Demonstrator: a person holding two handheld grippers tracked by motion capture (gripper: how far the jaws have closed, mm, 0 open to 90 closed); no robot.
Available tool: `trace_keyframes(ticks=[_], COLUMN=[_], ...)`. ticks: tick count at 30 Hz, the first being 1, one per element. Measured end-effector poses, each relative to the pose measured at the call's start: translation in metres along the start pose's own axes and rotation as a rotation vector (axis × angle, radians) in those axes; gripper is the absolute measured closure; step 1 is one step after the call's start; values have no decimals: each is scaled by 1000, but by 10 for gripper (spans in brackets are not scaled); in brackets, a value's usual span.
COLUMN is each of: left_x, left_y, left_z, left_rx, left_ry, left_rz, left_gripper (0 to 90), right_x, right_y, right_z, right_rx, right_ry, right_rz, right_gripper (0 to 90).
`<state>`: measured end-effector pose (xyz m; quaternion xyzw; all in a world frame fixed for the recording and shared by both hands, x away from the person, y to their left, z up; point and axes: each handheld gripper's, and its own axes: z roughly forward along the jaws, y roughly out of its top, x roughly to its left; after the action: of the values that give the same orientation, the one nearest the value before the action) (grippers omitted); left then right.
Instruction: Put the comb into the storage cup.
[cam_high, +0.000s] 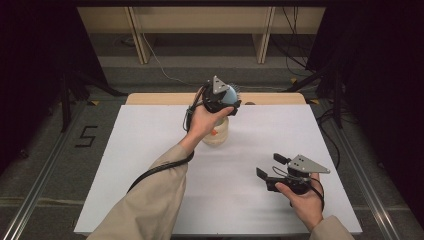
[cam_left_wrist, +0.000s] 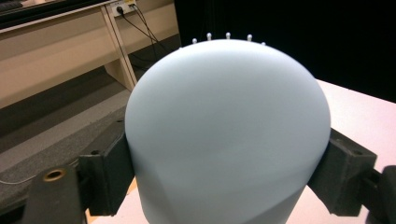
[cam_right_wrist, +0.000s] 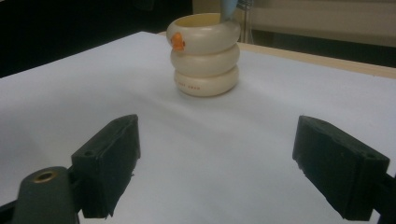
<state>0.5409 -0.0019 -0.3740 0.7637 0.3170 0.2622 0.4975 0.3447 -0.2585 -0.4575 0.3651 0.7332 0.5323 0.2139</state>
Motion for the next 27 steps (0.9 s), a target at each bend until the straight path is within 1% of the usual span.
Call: trace_keyframes(ticks=[10, 23, 27], left_x=[-1, -2, -3], left_y=[0, 2, 5], left_z=[0, -2, -3], left_rx=[-8, -9, -18], left_ry=[-13, -16, -20], left_rz=[0, 3, 3], left_gripper=[182, 158, 154], right_x=[0, 0, 0], right_y=[0, 0, 0], right_z=[0, 0, 0], right_rx=[-1, -1, 0], right_ry=[0, 0, -1], right_rz=[1, 0, -3], right_gripper=[158, 158, 157])
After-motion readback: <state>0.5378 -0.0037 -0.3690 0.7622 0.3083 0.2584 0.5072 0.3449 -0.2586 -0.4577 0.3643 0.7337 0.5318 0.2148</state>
